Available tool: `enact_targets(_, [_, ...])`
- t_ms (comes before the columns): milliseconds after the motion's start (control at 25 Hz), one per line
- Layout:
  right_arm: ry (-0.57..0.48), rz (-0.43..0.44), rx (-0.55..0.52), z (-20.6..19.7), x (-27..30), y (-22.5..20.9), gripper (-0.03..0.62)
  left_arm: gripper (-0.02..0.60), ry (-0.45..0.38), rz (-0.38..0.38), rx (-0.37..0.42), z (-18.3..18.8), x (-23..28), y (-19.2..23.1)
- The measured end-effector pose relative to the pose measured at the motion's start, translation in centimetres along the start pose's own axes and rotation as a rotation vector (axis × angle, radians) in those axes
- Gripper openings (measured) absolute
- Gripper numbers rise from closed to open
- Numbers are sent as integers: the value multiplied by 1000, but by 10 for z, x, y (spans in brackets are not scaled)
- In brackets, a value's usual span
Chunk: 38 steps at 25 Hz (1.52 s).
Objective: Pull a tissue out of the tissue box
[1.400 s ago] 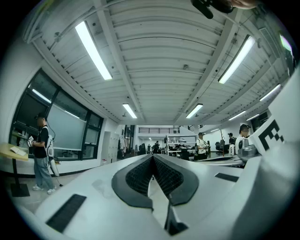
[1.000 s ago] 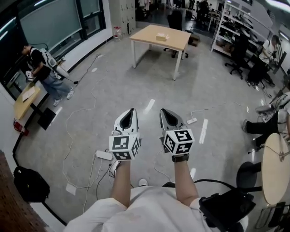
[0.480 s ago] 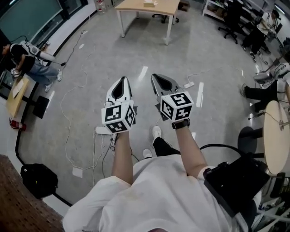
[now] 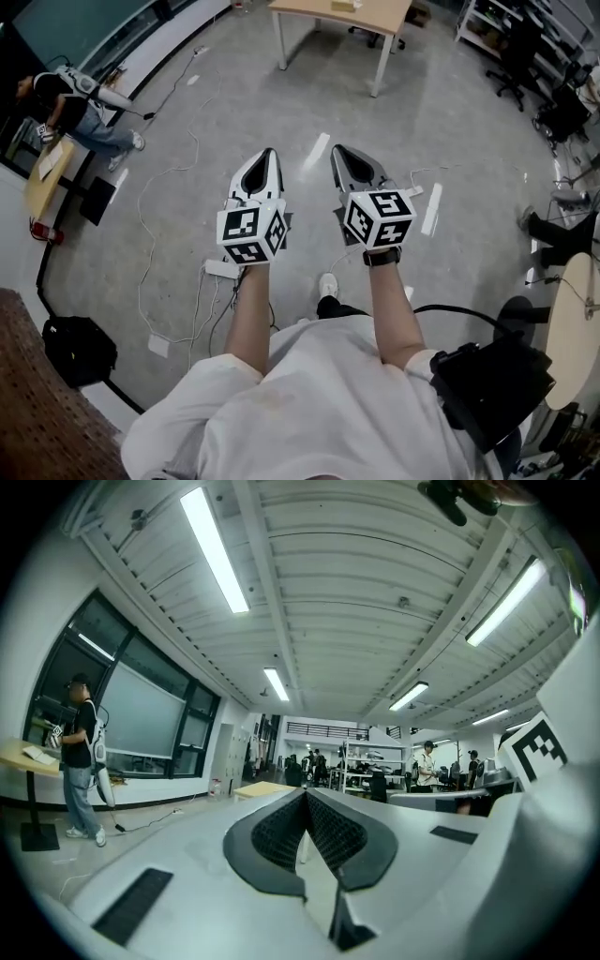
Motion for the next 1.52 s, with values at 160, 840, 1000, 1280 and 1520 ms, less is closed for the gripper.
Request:
enact_targets(160, [-54,8,-17,21,43,-35,3,-9,-25,-7,16,14,52,4])
enact_targets(840, [-67,113,-15,6,135,-108,2,-9,-95,52,6,-2,172,18])
enact_targets(1000, [-55,83,-15,-4,161,-137,3,-9,-70,18,-2,-13,218,23])
enact_targets(1280, [-6,3,-46,-20,231,-205,3,-9,-14,-75,-54,-31,333,41])
enact_targets(1520, [-12,-21,-89,0,324,-254,3,-9,37,-149,-66,-19,436,81])
Point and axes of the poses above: the fingertips, and each gripper's own axes: x forward along the fingers, y to its left, z out of its top, the point moved 3 cm from there along -x, backward along the fingers, and after that the axes turned 13 degrees about -x, right-handed, at the moved point
